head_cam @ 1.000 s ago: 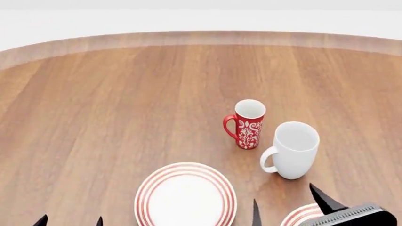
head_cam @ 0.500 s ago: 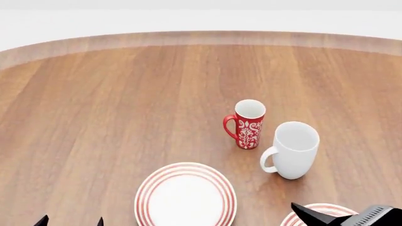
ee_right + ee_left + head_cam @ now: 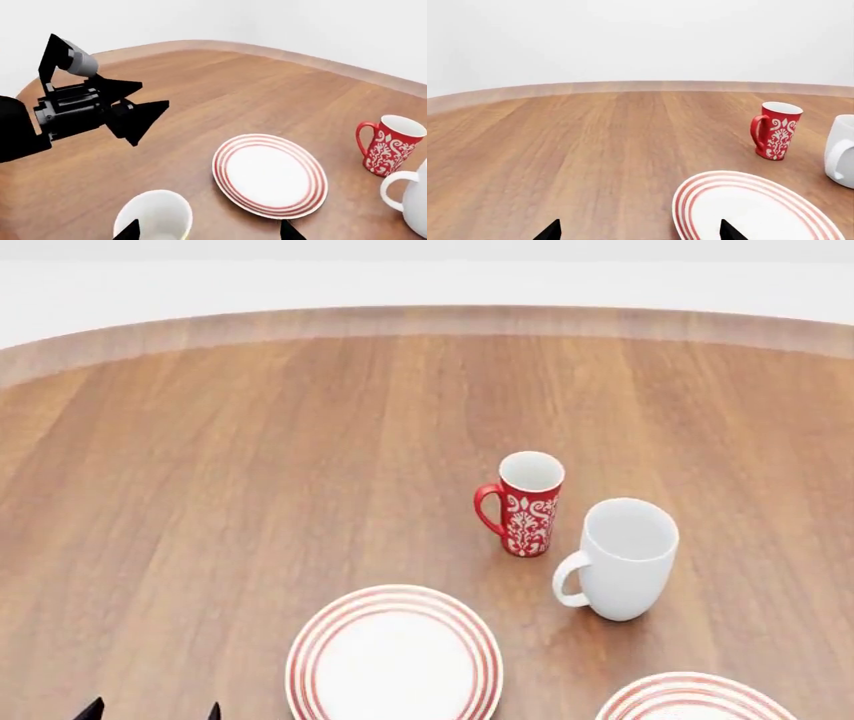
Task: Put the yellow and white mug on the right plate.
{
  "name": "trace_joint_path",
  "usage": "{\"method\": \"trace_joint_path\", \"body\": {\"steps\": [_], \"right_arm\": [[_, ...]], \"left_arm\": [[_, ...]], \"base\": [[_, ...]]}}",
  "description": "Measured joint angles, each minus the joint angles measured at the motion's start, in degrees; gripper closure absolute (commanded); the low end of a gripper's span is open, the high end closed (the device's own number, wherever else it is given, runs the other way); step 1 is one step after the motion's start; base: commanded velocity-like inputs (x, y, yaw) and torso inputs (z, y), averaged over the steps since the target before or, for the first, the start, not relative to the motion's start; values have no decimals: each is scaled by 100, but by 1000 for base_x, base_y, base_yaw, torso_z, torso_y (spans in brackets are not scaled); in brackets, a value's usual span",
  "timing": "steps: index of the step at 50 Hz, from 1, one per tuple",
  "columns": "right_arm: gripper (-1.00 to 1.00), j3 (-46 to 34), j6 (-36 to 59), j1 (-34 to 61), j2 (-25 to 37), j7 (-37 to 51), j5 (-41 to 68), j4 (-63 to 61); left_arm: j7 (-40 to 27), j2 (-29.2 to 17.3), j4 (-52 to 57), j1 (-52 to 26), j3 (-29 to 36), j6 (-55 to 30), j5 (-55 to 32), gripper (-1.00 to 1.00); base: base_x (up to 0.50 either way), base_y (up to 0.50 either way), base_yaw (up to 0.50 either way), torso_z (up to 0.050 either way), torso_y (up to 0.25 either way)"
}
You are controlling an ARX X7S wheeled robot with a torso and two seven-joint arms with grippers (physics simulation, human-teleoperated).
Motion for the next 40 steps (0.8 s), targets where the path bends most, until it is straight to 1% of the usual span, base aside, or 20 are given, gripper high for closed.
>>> {"method": "trace_joint_path", "body": {"steps": [8, 16, 40], "right_arm": [[-100, 100, -265, -546, 138, -308, 8, -258], [-100, 88, -467, -887, 185, -539, -34, -368], [-100, 64, -885, -1182, 116, -883, -69, -301]], "left_arm": [[-18, -15, -1, -4, 23, 4, -13, -100], [-36, -30, -5, -9, 43, 12, -28, -100], [-84, -71, -23, -19, 96, 37, -75, -100]], "base": [[0, 0, 0, 0, 0], [0, 0, 0, 0, 0], [0, 0, 0, 0, 0]]}}
